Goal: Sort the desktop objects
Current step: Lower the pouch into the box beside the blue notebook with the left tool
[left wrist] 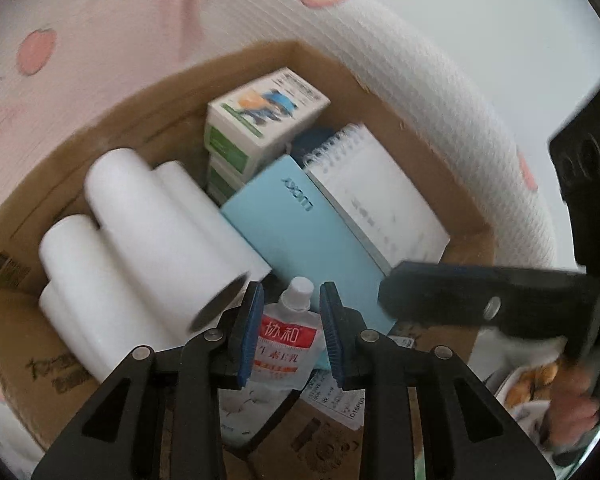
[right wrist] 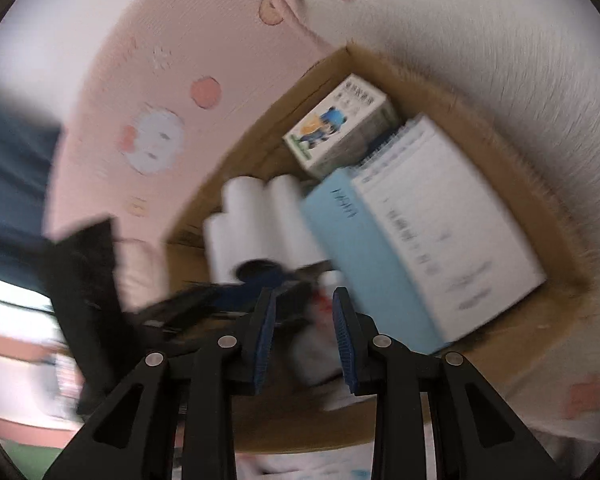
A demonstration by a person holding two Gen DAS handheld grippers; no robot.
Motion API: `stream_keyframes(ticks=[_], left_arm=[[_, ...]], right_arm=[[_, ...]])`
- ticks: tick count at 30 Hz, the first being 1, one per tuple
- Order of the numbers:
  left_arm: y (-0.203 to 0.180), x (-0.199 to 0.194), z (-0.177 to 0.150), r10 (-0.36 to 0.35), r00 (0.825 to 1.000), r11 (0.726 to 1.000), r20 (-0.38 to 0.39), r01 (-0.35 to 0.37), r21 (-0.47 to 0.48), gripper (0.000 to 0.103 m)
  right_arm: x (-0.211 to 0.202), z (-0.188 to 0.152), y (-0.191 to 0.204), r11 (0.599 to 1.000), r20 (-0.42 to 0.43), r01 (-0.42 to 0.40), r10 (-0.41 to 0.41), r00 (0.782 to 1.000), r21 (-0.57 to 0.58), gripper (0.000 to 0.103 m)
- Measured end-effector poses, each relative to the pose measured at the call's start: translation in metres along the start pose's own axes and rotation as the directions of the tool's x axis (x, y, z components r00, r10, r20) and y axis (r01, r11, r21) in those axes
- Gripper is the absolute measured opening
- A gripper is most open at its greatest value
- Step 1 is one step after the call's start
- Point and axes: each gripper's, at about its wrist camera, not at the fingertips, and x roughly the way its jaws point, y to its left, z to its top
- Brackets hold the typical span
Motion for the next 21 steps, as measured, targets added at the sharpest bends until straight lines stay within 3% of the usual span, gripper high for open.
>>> stream_keyframes(ticks=[3,6,8,13,19,21], left_arm=[[-0.01,0.01,0.001,0.038,0.999,0.998,-0.02,-0.037,0.057,0.032],[-0.024,0.016,0.001,0.057,0.998,0.991,-0.033,-0.053,0.12,0.032],[-0.034,0.02,0.003,0.105,0.994,0.982,-0.028,-0.099,0.161,0.032],[-0.052,0.032,0.003,0.227,0.973,0.942,-0.05,-0.206,0.264,0.032],[-0.056,0.034,0.005,0.225,0.973,0.934,-0.057,-0.198,0.296,0.031],[-0.057,0.034,0.005,0.213,0.975,0.934,-0.061,-0.185,0.305,0.021]], right_arm=[[-0.007,0.004,-0.014,0.995,0.053,0.093,-0.095,0.994,0.036,0.026],[-0.009,0.003,-0.023,0.994,0.059,0.088,-0.091,0.994,0.064,0.026],[-0.009,0.002,-0.022,0.995,0.055,0.084,-0.087,0.995,0.049,0.026],[-0.008,-0.001,-0.006,0.971,0.059,0.239,-0.237,0.97,-0.026,0.026],[-0.01,-0.002,0.006,0.96,0.073,0.273,-0.269,0.96,-0.06,0.026],[-0.013,-0.002,0.006,0.958,0.076,0.279,-0.274,0.959,-0.066,0.026]])
